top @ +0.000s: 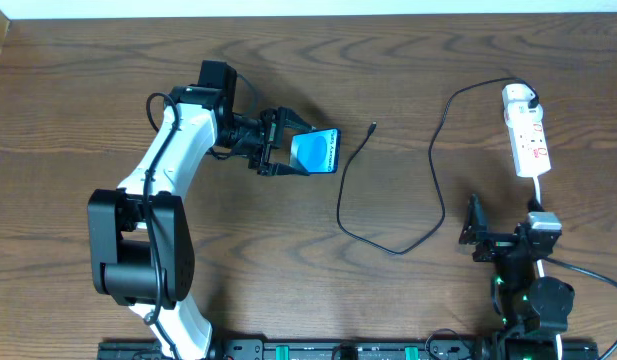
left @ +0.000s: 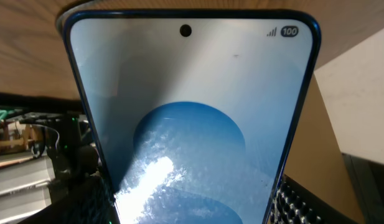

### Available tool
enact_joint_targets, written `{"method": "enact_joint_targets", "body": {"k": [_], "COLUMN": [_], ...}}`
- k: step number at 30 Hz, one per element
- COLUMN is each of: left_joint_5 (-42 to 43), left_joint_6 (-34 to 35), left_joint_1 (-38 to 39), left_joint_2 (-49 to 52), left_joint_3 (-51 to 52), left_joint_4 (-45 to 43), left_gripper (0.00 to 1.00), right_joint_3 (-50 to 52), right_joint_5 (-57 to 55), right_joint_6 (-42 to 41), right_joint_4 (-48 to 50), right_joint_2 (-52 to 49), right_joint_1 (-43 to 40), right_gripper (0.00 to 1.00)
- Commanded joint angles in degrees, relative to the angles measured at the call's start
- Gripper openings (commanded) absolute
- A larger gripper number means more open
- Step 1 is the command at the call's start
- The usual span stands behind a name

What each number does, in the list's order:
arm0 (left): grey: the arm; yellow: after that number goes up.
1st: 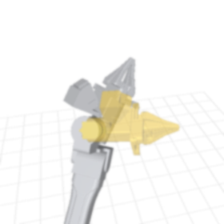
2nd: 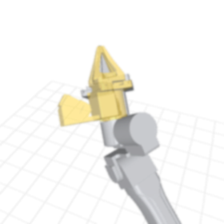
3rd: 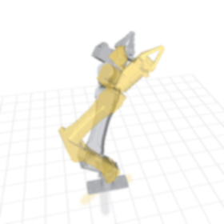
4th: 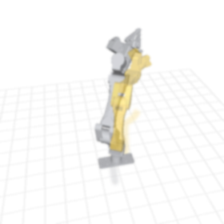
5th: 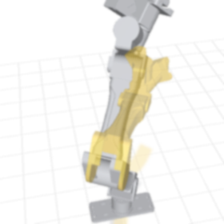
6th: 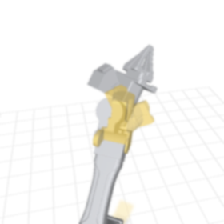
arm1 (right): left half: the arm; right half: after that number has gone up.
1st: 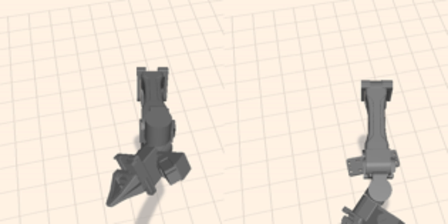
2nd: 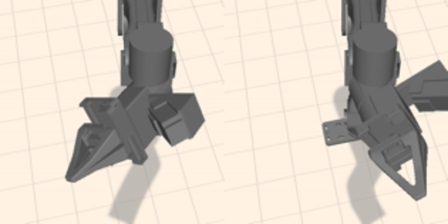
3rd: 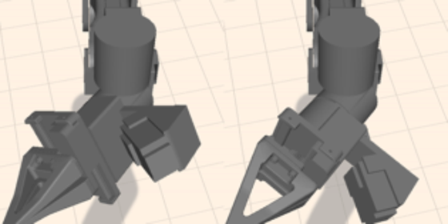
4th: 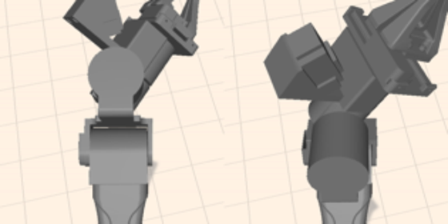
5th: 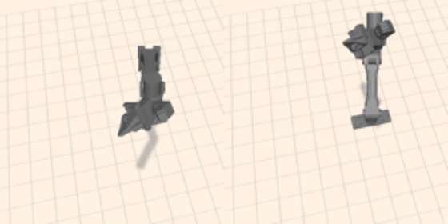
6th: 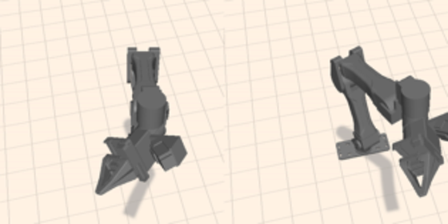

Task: Plug charger to phone and switch on socket
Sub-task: 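Move the right gripper left toward the phone's top edge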

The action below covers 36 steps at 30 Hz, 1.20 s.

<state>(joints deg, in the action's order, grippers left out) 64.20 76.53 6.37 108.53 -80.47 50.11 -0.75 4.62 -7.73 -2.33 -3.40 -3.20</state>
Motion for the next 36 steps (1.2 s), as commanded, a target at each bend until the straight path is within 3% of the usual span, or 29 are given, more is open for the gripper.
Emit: {"method": "enact_joint_targets", "body": {"k": [1,11,20,23,31,36], "left_joint_5": [-2.0,-13.5,-18.6,-19.3,-21.9,-23.4], "left_joint_6": [0.5,0.5,0.5,0.5,0.5,0.5], "left_joint_1": [-0.5,-0.5,-0.5,-0.5,-0.5,-0.5], "left_joint_2": [-1.7,-1.7,-1.7,-1.7,-1.7,-1.7], "left_joint_3": [-1.3,-1.3,-1.3,-1.3,-1.3,-1.3], "left_joint_4": [0.2,0.1,0.1,0.1,0.1,0.2], "left_gripper": [0.5,0.5,0.5,0.5,0.5,0.5], "right_joint_3": [-3.5,-20.8,-43.6,-47.9,-49.0,-49.0], "right_joint_5": [5.5,21.4,45.7,53.3,54.2,46.9], "right_joint_6": [-2.6,-2.8,-2.7,-2.8,-10.5,-21.7], "right_joint_4": [0.0,-0.7,-10.2,-10.3,-2.4,5.4], "right_joint_2": [-3.6,-29.8,-61.5,-68.0,-76.9,-81.4], "right_joint_1": [0.2,0.2,0.2,0.2,1.5,9.7], "right_gripper": [0.99,0.99,0.99,0.99,0.96,0.91]}}
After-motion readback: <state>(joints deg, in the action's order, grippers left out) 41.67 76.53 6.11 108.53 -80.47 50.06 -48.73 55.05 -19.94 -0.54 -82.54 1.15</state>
